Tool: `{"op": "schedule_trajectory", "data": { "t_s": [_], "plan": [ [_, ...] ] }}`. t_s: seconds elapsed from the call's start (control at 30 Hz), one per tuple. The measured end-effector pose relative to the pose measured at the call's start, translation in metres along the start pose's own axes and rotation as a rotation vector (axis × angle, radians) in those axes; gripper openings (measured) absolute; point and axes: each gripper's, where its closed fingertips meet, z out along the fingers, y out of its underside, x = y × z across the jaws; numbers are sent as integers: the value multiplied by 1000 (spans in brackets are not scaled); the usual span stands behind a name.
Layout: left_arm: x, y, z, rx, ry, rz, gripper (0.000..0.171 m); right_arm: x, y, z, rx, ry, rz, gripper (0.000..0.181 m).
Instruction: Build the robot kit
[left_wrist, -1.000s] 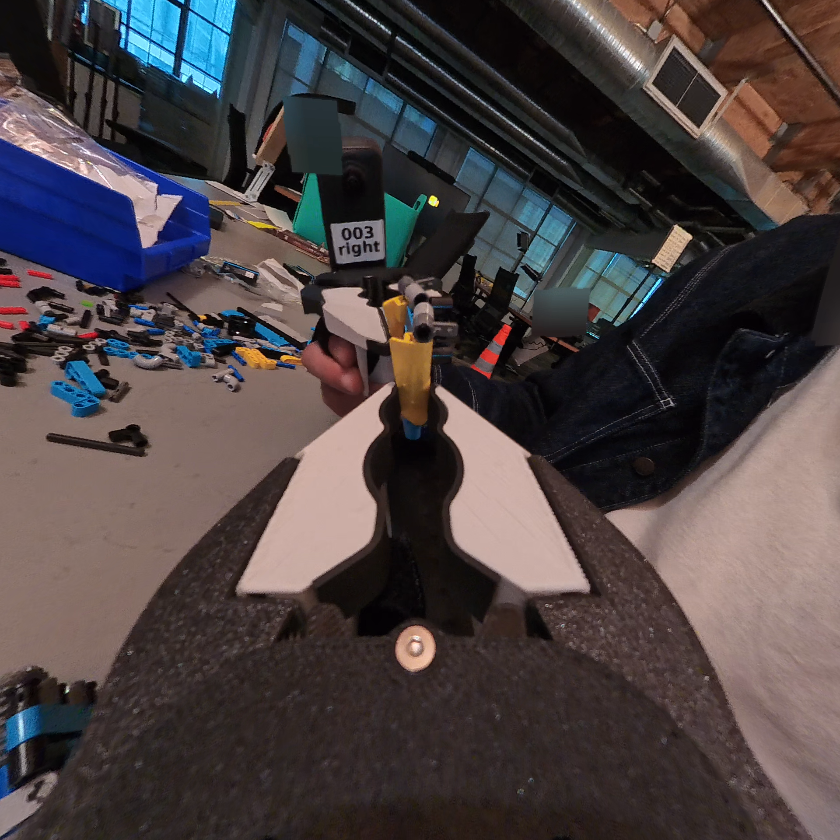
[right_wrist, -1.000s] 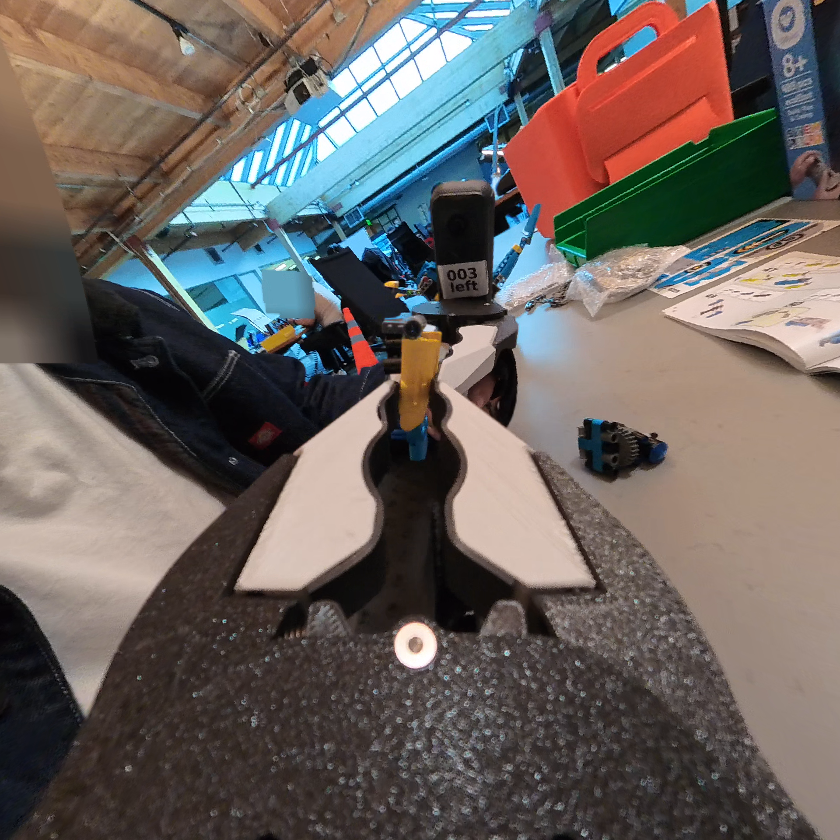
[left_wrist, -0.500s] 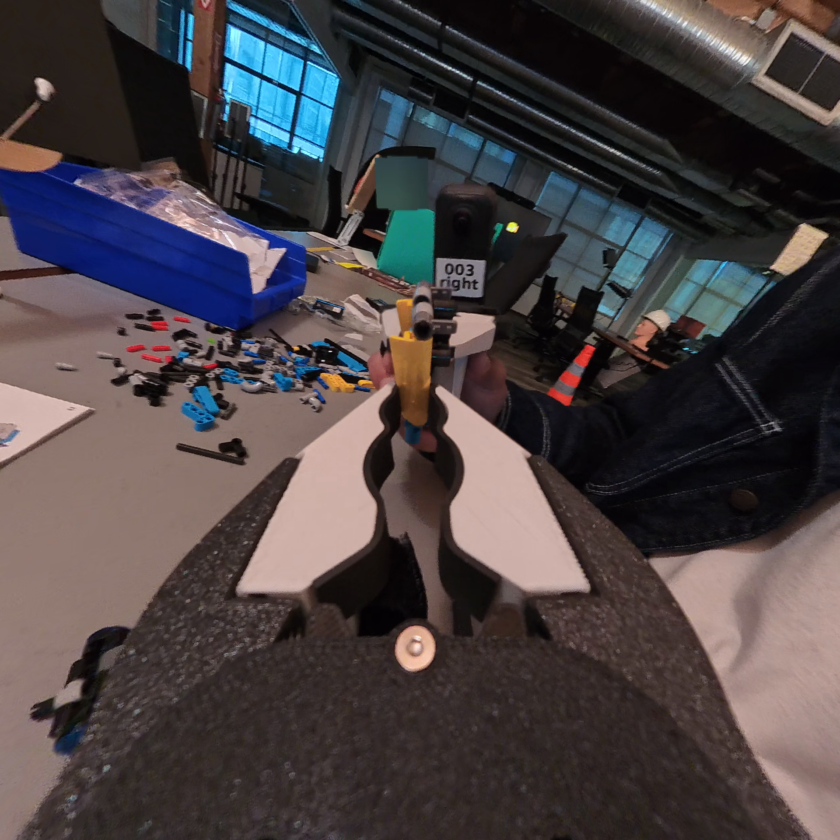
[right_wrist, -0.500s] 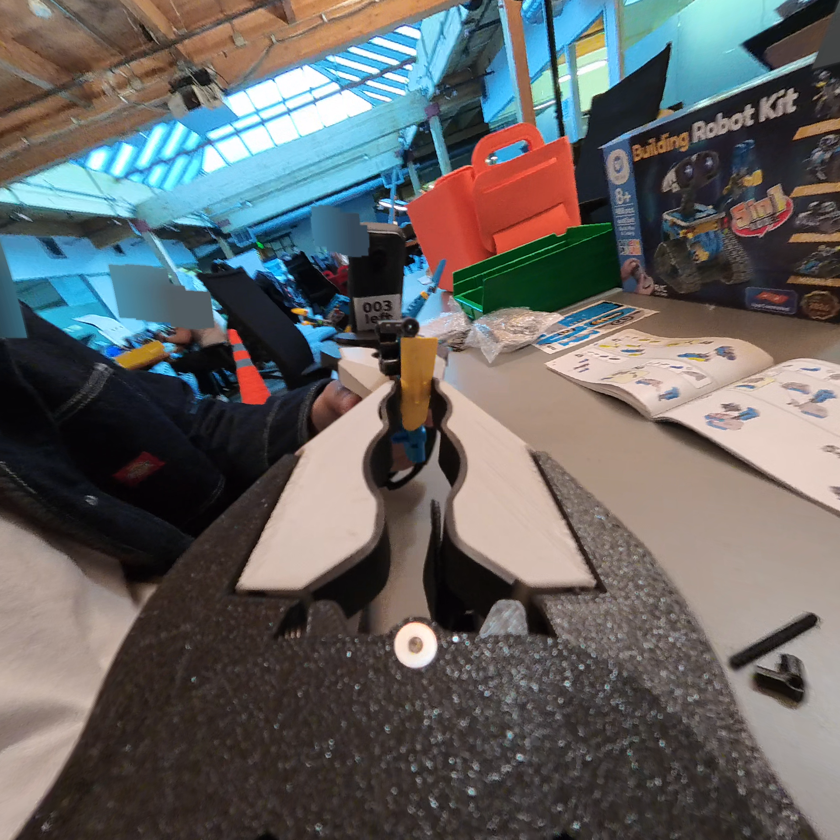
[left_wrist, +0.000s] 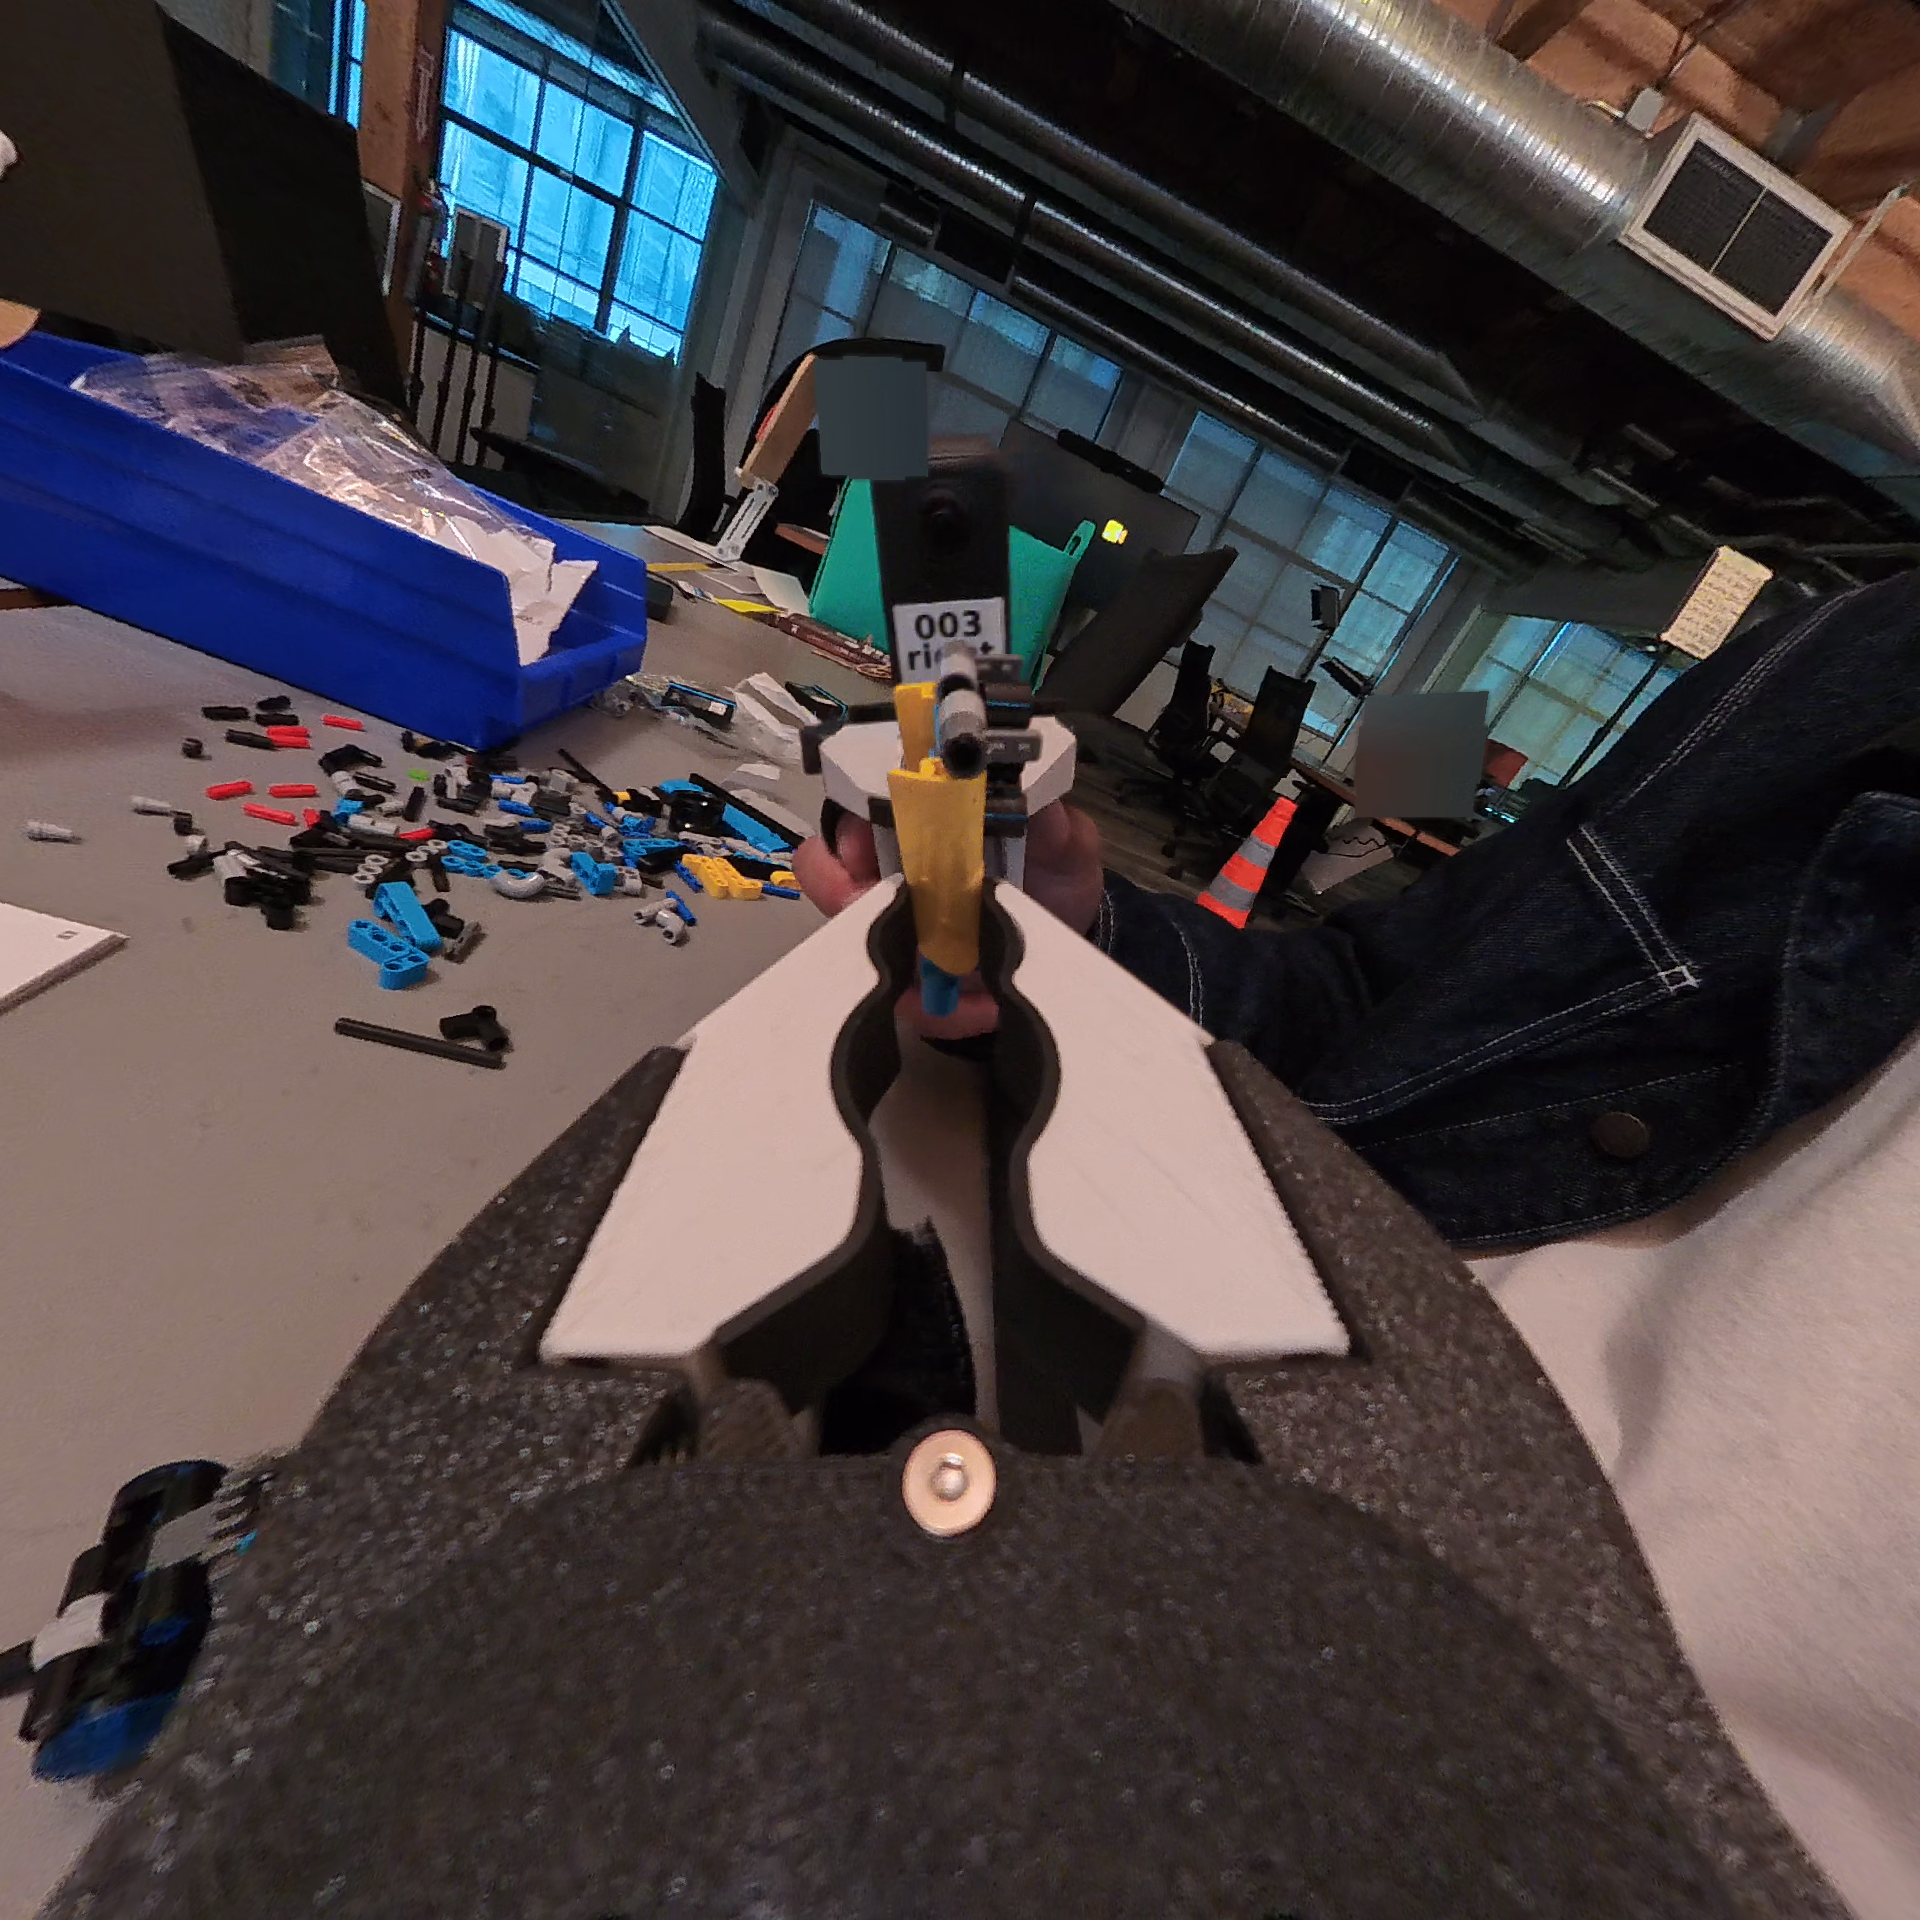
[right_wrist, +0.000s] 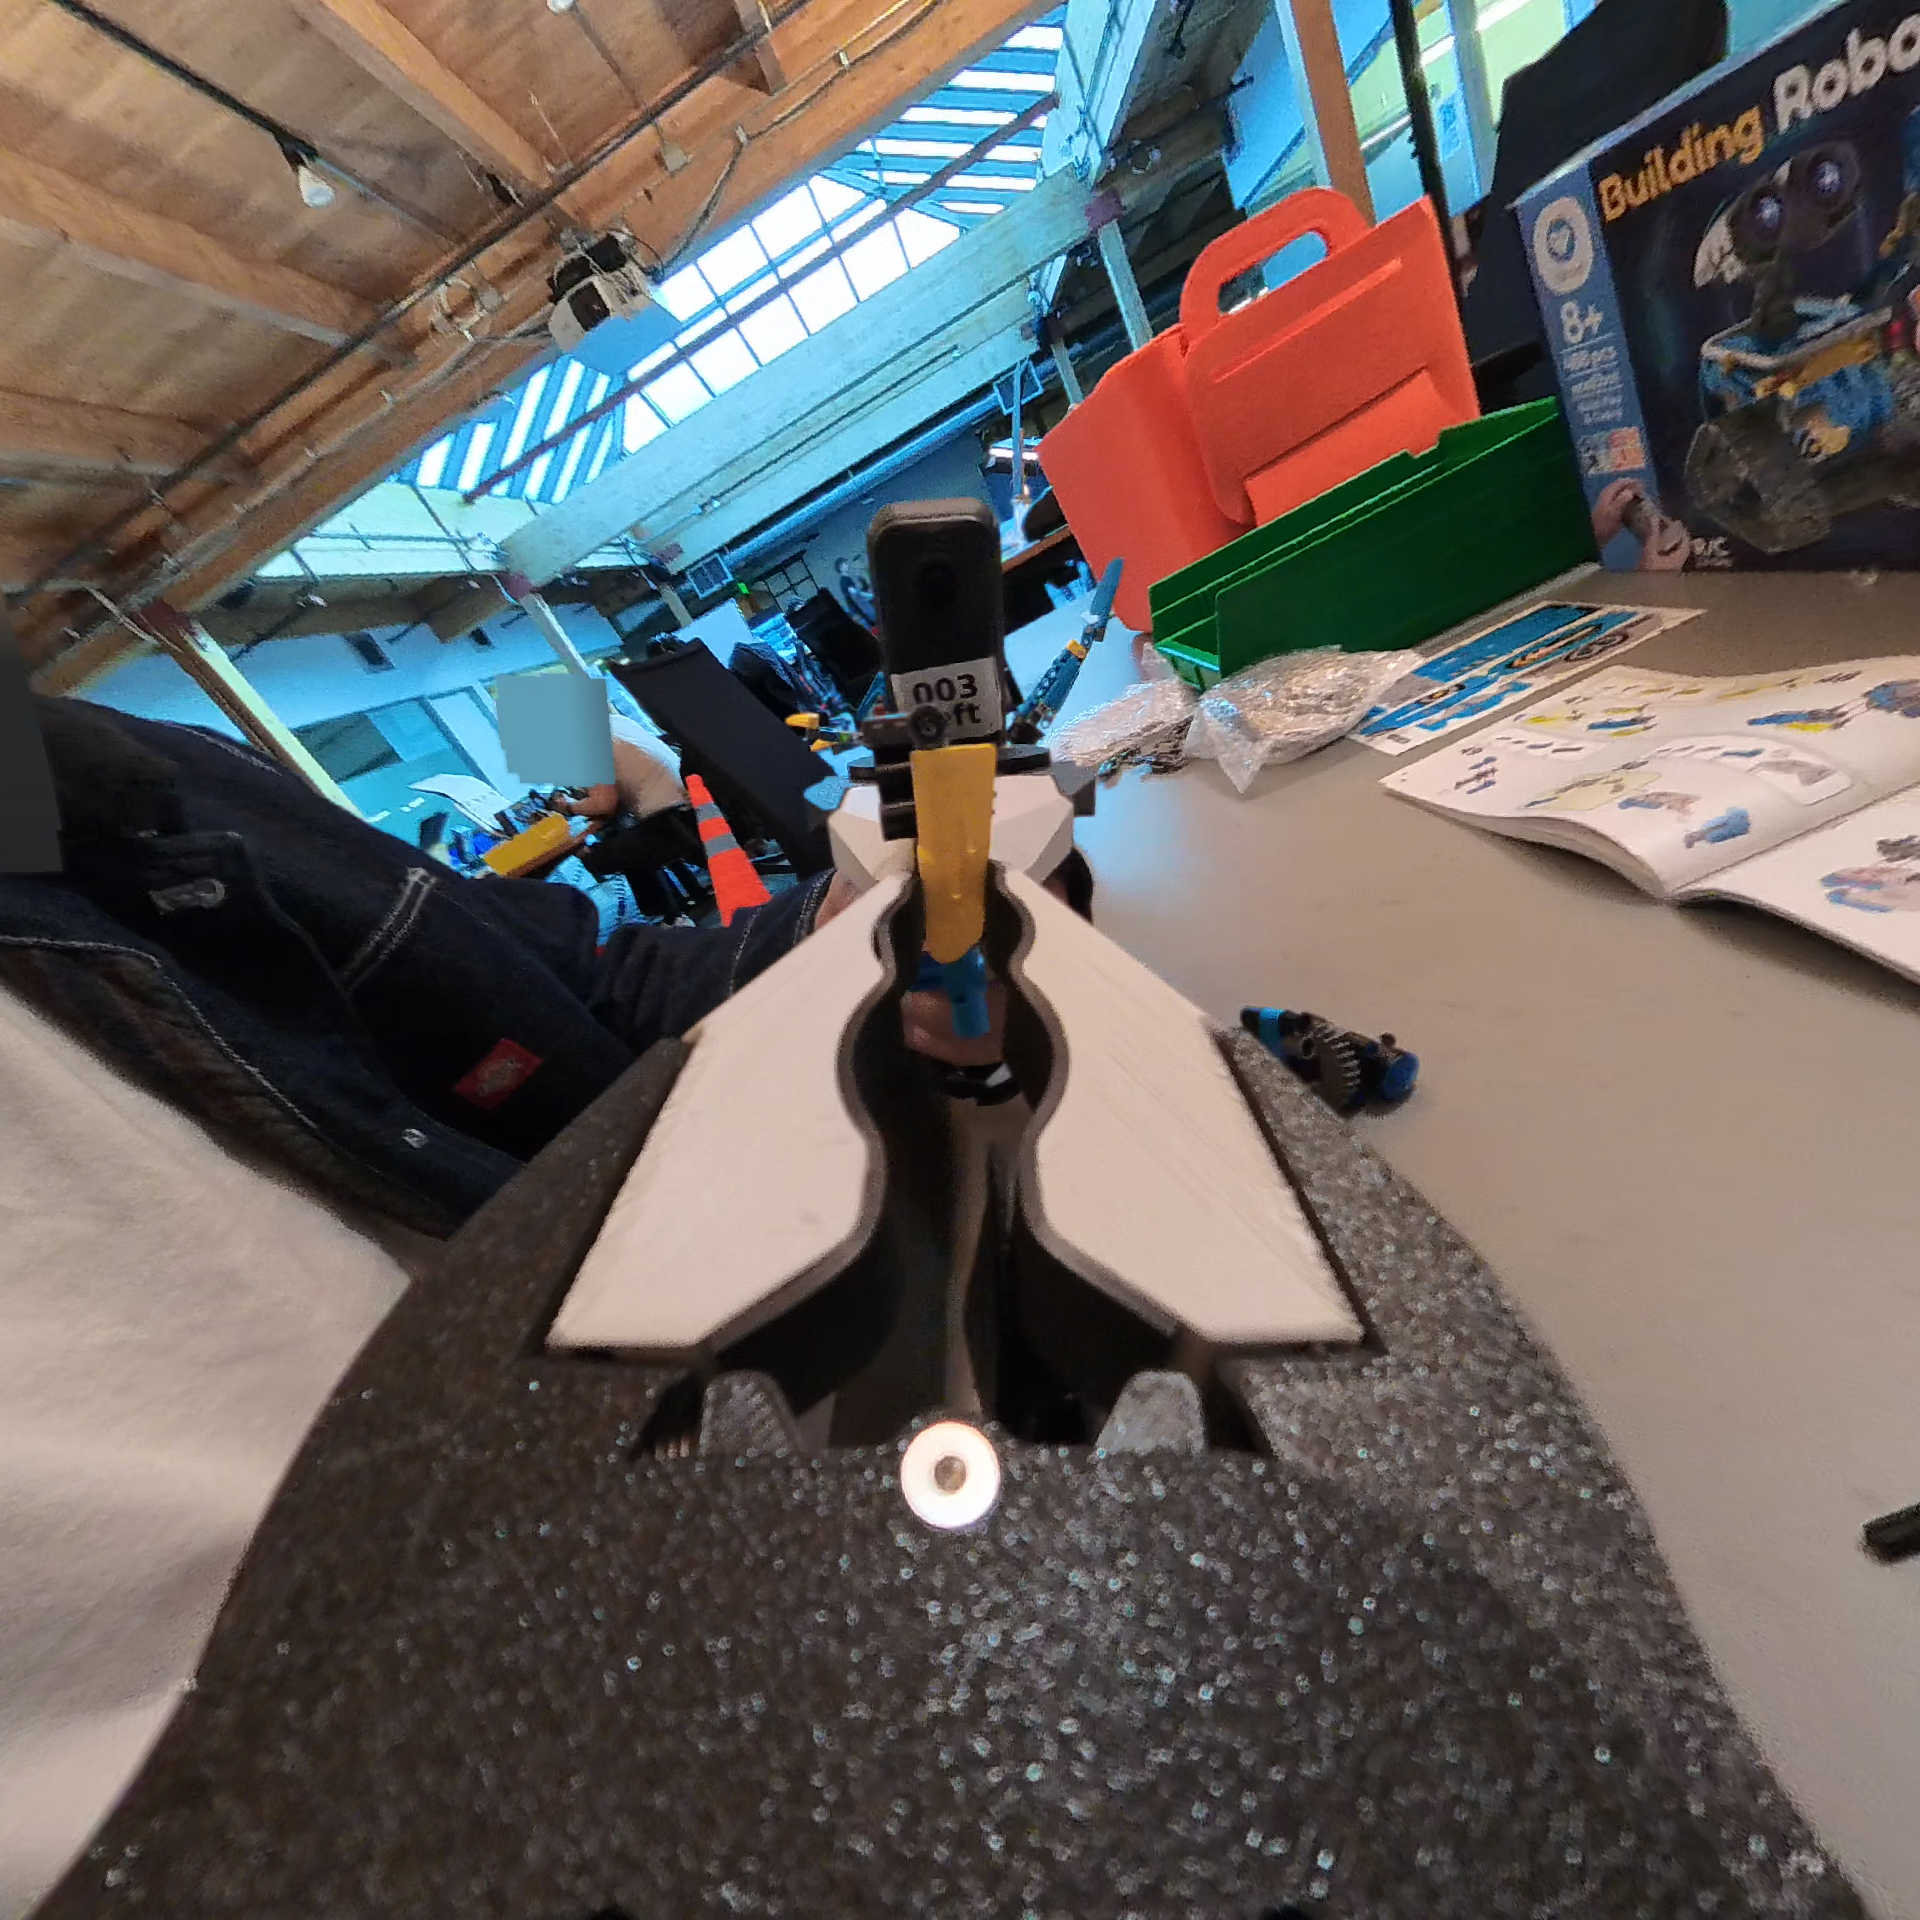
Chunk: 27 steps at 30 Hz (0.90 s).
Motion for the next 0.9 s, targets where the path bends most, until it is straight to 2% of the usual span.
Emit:
{"op": "schedule_trajectory", "data": {
  "t_s": [0.17, 0.3, 0.37, 0.43, 0.53, 0.57, 0.63, 0.7, 0.77, 0.83, 0.9],
  "plan": [
    [5, -1, 0, 9, 32, -13, 10, -4, 0, 0, 8, -55, 65, 11],
    [1, -3, -1, 25, 56, -89, 10, 0, -2, 1, 0, 14, -8, 12],
    [3, -5, -2, 42, 79, -117, 10, -6, -13, -2, 46, 2, -46, 21],
    [3, -9, -4, 82, 132, -214, 11, -10, -29, -7, 147, 3, -45, 31],
    [-3, -28, -14, 232, 187, -360, 10, -4, -31, -2, 189, 107, -88, 42],
    [-4, -35, -18, 283, 200, -379, 10, -2, -29, 2, 195, 152, -96, 42],
    [-10, -45, -25, 364, 183, -386, 11, -6, -23, 14, 224, 152, -37, 41],
    [-11, -46, -26, 380, 180, -387, 11, -5, -14, 27, 231, 153, 64, 38],
    [-9, -48, -26, 393, 171, -364, 10, -2, -16, 33, 299, 157, 114, 31],
    [-7, -48, -24, 392, 168, -345, 10, -4, -19, 35, 348, 127, 151, 15],
    [-5, -46, -21, 382, 162, -337, 11, -1, -19, 33, 350, 142, 154, 8]
  ]
}}
